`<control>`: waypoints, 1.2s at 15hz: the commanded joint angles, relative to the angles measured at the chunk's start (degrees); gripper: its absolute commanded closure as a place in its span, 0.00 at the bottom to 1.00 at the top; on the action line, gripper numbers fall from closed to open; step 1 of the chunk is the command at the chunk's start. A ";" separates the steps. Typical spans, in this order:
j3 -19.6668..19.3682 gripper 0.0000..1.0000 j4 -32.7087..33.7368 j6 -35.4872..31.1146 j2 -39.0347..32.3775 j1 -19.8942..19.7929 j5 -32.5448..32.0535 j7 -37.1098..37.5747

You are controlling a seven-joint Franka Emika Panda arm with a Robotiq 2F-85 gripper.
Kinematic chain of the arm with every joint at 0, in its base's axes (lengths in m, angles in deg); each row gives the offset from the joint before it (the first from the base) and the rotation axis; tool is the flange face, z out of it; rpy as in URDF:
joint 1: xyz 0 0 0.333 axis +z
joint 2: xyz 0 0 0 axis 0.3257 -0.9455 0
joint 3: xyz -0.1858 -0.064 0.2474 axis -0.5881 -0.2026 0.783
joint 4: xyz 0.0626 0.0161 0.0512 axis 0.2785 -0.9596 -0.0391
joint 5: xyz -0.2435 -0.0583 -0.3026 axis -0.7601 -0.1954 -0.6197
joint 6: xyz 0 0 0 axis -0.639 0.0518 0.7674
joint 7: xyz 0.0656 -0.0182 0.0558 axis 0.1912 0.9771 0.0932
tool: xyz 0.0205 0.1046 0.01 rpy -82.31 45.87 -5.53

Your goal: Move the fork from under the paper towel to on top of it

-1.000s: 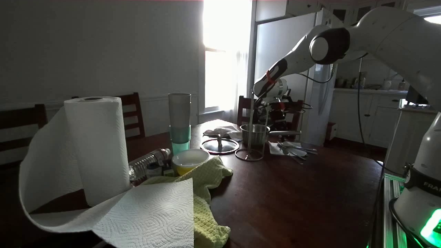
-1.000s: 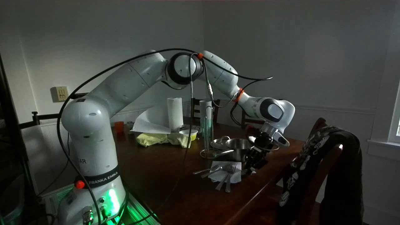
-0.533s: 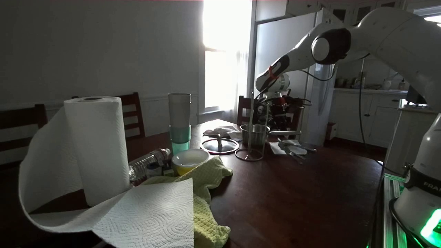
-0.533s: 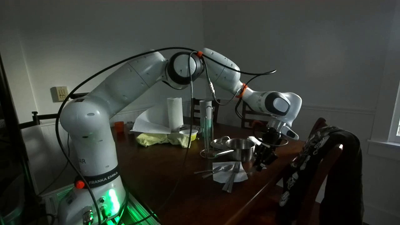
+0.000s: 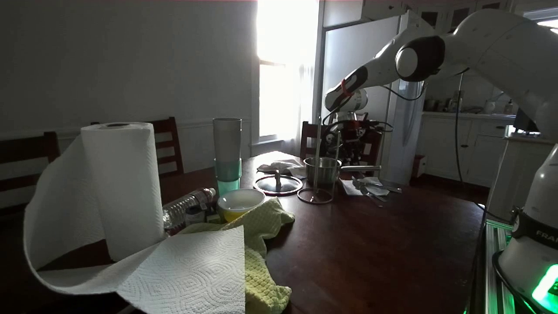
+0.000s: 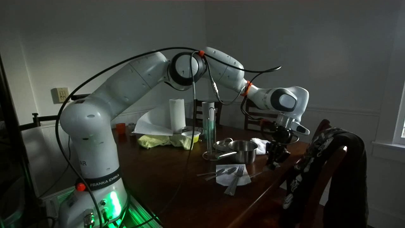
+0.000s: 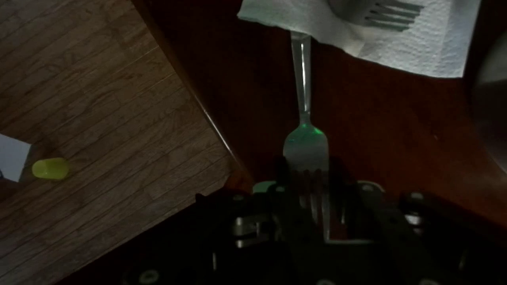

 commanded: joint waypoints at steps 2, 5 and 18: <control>0.44 0.93 0.72 -4.94 1.69 -1.01 2.32 1.14; 0.41 0.93 0.65 -7.86 3.08 -1.04 2.45 1.35; -0.06 0.93 -9.93 2.61 12.84 -0.10 -0.60 -5.29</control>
